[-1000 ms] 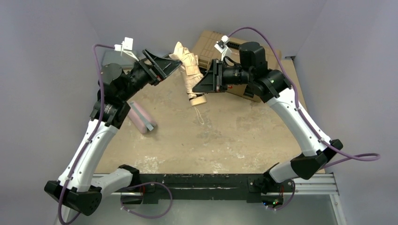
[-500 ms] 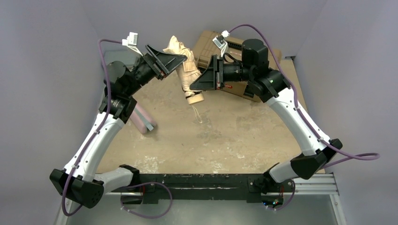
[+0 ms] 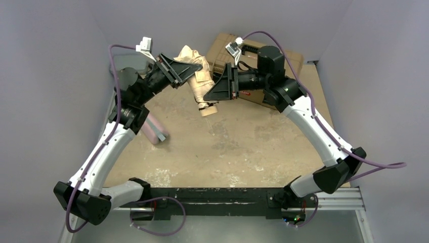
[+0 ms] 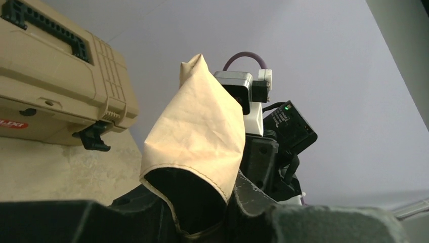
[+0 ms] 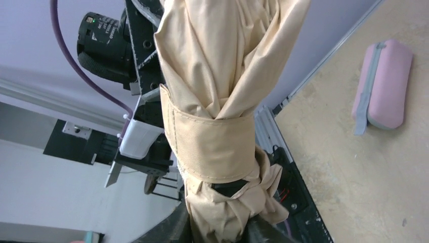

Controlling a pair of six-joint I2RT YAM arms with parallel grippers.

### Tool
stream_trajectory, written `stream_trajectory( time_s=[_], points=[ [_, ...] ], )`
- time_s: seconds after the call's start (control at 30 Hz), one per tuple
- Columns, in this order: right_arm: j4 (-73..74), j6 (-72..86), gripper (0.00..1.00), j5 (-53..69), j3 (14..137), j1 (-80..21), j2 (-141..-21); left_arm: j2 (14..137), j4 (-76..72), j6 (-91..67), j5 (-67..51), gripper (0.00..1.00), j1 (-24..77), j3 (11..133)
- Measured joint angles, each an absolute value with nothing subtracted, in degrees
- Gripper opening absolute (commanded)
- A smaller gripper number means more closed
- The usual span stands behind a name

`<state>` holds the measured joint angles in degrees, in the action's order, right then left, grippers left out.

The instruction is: Open the umbrella

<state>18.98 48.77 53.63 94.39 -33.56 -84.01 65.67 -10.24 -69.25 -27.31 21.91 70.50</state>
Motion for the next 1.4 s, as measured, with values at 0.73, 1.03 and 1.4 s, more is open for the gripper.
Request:
stream_trajectory(
  time_s=[0.73,1.03,1.4],
  points=[
    [62.89,29.32,0.7,14.2,125.14,-38.98,-92.79,71.92,42.96,-55.94,-10.13,0.0,29.39,87.96],
    [66.83,29.54,0.58,7.92,128.25,-45.25,-96.36,74.83,48.14,-55.88,-4.64,0.0,33.93,91.44],
    [66.87,30.37,0.53,6.81,127.7,-45.71,-96.05,75.07,48.47,-55.9,-3.77,0.0,35.07,92.4]
  ],
)
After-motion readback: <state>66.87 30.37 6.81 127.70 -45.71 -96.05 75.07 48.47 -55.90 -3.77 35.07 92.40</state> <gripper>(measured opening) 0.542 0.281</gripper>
